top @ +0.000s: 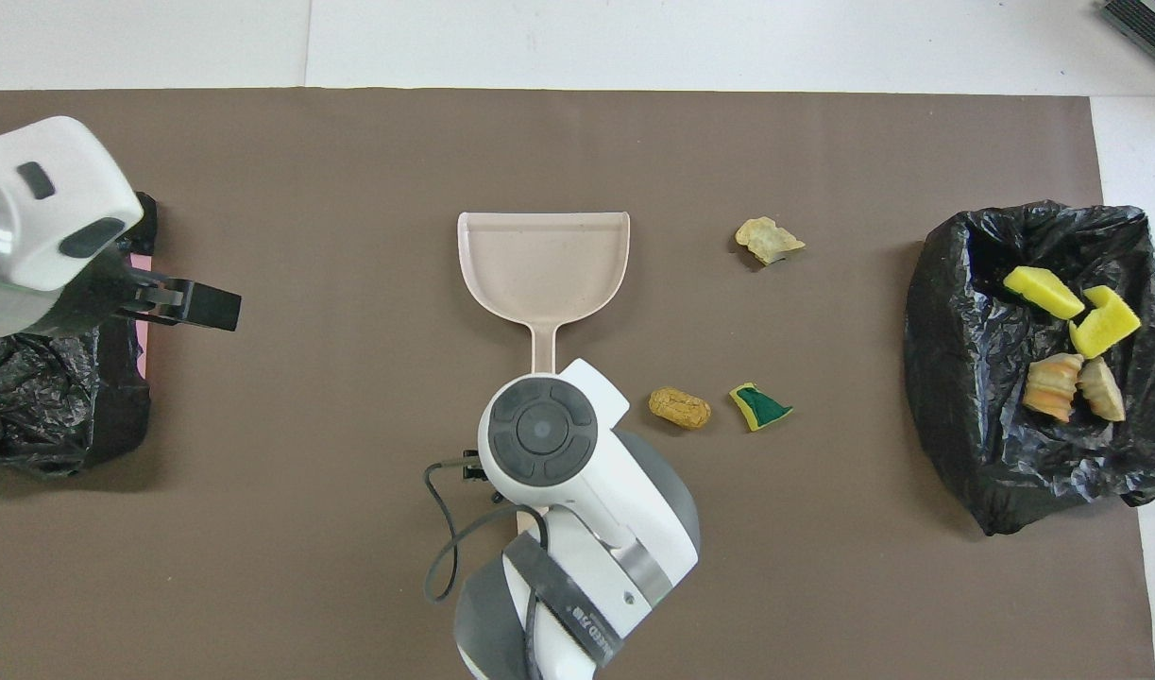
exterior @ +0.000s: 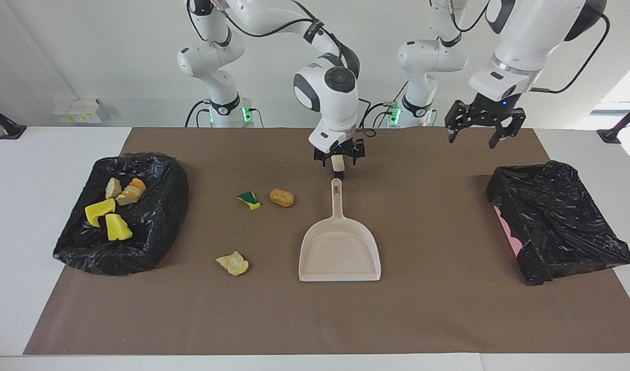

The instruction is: Sweep and dump trash in bin

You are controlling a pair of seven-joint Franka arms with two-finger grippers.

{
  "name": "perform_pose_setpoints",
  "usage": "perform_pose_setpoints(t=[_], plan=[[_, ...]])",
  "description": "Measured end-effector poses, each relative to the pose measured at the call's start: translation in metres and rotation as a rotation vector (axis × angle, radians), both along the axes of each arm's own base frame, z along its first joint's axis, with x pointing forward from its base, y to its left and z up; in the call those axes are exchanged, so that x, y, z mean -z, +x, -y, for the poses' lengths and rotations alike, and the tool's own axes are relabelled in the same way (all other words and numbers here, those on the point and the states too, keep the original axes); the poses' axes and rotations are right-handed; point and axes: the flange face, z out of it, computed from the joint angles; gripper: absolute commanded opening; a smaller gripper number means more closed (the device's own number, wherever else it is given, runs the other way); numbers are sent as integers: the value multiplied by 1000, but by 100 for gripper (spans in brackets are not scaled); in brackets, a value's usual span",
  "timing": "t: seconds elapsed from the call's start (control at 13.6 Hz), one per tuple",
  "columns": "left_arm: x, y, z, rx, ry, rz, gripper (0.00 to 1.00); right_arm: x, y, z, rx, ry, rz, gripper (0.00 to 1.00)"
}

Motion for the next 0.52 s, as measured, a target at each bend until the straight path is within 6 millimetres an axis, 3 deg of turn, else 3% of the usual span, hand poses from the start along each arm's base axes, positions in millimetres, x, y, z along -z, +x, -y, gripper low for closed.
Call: perform_pose_setpoints(t=[0.22, 0.52], plan=[[32, 3, 57, -12, -22, 12, 100, 9, -56, -4, -15, -43, -31, 100], [80, -6, 130, -38, -51, -10, 100, 31, -120, 10, -31, -99, -84, 100]])
